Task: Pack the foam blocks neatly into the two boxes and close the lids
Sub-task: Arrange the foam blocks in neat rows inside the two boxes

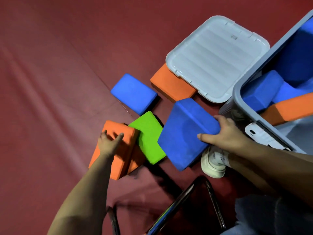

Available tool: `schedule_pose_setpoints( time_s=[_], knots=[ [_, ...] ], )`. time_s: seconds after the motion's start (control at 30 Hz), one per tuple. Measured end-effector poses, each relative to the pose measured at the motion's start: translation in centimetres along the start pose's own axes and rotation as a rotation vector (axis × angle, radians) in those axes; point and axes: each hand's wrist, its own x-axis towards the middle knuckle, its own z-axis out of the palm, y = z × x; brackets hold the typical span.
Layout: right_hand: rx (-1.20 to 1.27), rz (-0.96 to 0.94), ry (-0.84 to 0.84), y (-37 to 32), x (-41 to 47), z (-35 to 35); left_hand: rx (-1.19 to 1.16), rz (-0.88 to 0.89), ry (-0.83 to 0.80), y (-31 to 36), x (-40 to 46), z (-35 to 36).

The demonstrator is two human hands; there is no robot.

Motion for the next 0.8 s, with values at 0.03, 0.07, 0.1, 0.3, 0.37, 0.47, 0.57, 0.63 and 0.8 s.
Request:
schedule_pose_setpoints(
  time_s=[0.03,0.07,0.1,0.3,0.37,0.47,0.57,0.63,0.8],
  knots=[
    [-0.003,0.016,-0.003,-0.1,0.1,-0.3,0.155,-0.038,0.051,-1.9,1.0,-0.7],
    [-0.008,0.028,-0.011,0.0,0.3,-0.4,0.247,-0.096,0.038,-3.7,1.9,-1.2],
    [-0.012,0.026,-0.016,0.0,0.3,-0.5,0.272,-0.161,-0.001,-4.9,2.4,-1.4],
    [-0.027,-0.004,-0.044,0.3,0.3,0.7,0.408,-0.219,-0.07,-6.9,5.3,-2.8],
    [-0.045,-0.012,-0.042,0.2,0.4,1.1,0.464,-0.211,-0.157,-6.9,6.6,-3.9],
    [-0.056,-0.013,-0.041,-0.2,0.3,1.6,0.539,-0.18,-0.13,-6.8,6.6,-4.4],
    [-0.071,-0.018,-0.048,-0.5,0.1,1.6,0.435,-0.129,-0.137,-6.2,5.1,-4.2],
    [-0.081,-0.027,-0.051,-0.4,0.0,1.4,0.35,-0.101,-0.184,-6.0,4.1,-4.2],
    [-0.12,0.001,-0.061,-0.5,0.1,0.7,0.223,-0.005,-0.145,-6.4,1.3,-3.8]
  ],
)
